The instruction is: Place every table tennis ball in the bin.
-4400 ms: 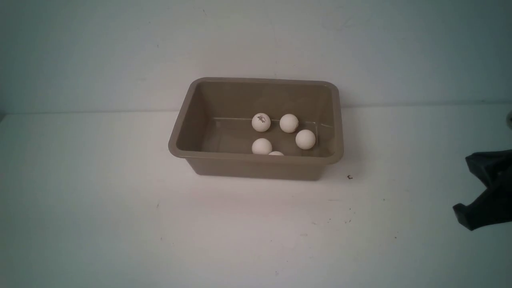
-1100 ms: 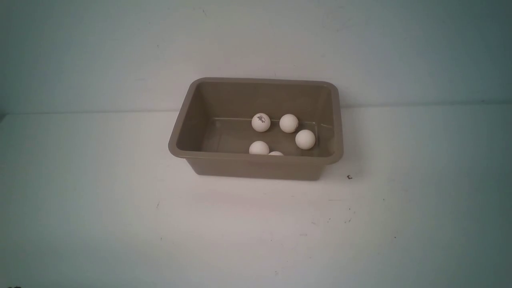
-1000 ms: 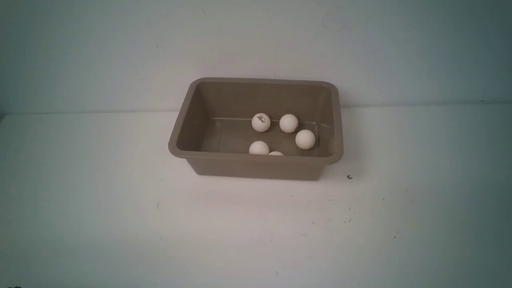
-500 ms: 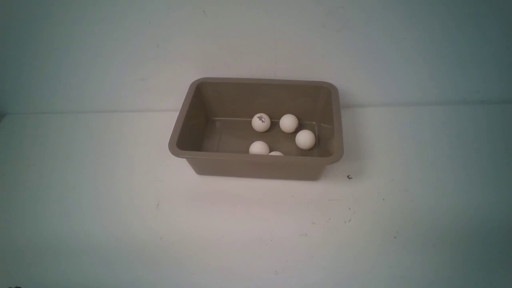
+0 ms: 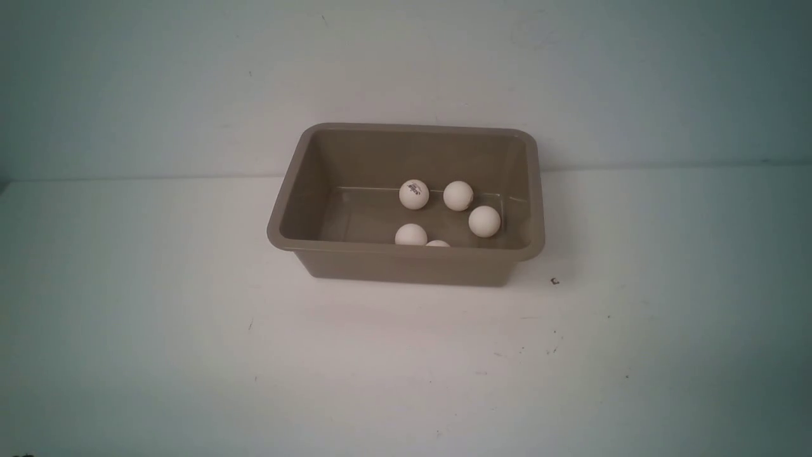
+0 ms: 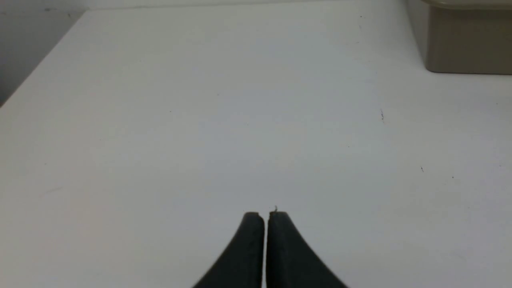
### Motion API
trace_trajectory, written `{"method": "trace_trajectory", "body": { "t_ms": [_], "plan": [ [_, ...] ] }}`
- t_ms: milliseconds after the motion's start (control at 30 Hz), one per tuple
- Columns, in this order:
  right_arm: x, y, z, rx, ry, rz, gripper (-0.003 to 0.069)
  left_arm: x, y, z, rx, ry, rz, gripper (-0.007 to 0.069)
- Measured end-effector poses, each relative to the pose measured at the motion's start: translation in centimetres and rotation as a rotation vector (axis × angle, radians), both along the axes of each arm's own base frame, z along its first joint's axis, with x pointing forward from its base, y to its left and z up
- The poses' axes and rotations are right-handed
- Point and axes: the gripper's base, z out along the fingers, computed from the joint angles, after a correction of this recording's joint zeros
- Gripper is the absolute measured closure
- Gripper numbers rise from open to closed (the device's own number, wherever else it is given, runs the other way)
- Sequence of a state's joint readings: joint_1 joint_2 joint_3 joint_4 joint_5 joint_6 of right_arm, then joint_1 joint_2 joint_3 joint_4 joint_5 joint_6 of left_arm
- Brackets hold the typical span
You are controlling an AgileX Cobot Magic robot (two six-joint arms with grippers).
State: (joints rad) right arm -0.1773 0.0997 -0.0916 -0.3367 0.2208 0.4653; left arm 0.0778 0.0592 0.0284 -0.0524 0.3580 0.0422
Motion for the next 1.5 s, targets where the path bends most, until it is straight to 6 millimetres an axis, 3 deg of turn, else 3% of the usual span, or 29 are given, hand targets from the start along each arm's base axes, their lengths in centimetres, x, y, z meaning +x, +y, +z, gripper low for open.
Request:
{"method": "trace_trajectory", "body": {
  "t_ms": [400,667,1500],
  "plan": [
    [-0.5,0.5,-3.0,-0.047,0.032,0.045,0.0675,0.0,0.0,0.0,0.000,0.000,0.000,0.0629],
    [-0.6,0.5,-4.6,-0.023,0.148,0.053,0.0675,0.0,0.0,0.0,0.000,0.000,0.000,0.0629],
    [-0.6,0.6,-4.7,-0.013,0.161,0.055,0.0675,0.0,0.0,0.0,0.000,0.000,0.000,0.0629]
  ]
}}
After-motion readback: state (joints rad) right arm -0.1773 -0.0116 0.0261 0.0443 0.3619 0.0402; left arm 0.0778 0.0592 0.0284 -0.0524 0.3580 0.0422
